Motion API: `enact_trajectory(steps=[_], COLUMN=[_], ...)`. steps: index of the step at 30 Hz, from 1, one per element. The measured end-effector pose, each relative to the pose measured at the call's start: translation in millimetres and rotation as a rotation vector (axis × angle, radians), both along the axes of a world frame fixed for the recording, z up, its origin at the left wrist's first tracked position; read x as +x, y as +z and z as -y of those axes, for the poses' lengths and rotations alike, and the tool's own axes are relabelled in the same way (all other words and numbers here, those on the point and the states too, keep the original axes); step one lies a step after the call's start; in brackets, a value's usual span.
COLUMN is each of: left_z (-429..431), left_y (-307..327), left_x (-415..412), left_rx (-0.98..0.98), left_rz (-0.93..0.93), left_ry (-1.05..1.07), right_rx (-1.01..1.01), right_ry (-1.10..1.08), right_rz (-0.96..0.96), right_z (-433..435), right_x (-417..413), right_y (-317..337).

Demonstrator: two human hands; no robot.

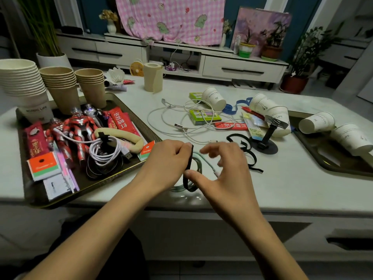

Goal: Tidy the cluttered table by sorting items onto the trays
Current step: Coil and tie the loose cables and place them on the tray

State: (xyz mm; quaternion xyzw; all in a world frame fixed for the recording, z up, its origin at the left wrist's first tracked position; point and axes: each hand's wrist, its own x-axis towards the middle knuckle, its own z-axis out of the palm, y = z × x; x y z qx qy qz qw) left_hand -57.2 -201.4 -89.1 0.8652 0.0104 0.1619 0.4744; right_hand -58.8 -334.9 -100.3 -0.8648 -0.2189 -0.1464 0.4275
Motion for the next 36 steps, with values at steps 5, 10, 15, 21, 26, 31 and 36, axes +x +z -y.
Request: enact_trajectory(steps=[5, 10, 15, 21, 26, 31, 36], left_z=[4.9, 3.4, 4.7, 5.9, 6.2, 3.8, 6.0], left_y=[1.7, 7.2, 9.3, 10.6, 10.2, 6.0, 6.4], left_x=[-4.1, -7.9, -10.0, -9.8, -9.3, -6.7, -8.6], left_rx=[-0.004, -0.063, -0.069, -0.098, -0.106, -0.058, -0.102], left_rz=[-0.01, 0.039, 0.054, 0.051, 0.069, 0.084, 0.114], left_ry=[-0.029, -0.05, -0.058, -0.073, -0.079, -0.04, -0.051], right_rx=[-0.07, 0.003, 0.13, 0.31, 0.417, 0.354, 0.557], right_ry=[0.191, 0.402, 0.532, 0.607, 0.696, 0.771, 0.807], right_rz=[-0.18, -0.365, -0.53, -0.651, -0.783, -0.849, -1.203], right_z=[5.4, 9.9, 8.7, 9.6, 11.1, 11.3, 18.1], right_x=[22.5, 37.3, 42.1, 46.2, 46.1, 43.7, 51.9], right_y=[8.1, 8.5, 4.2, 1.2, 2.9, 2.8, 9.7])
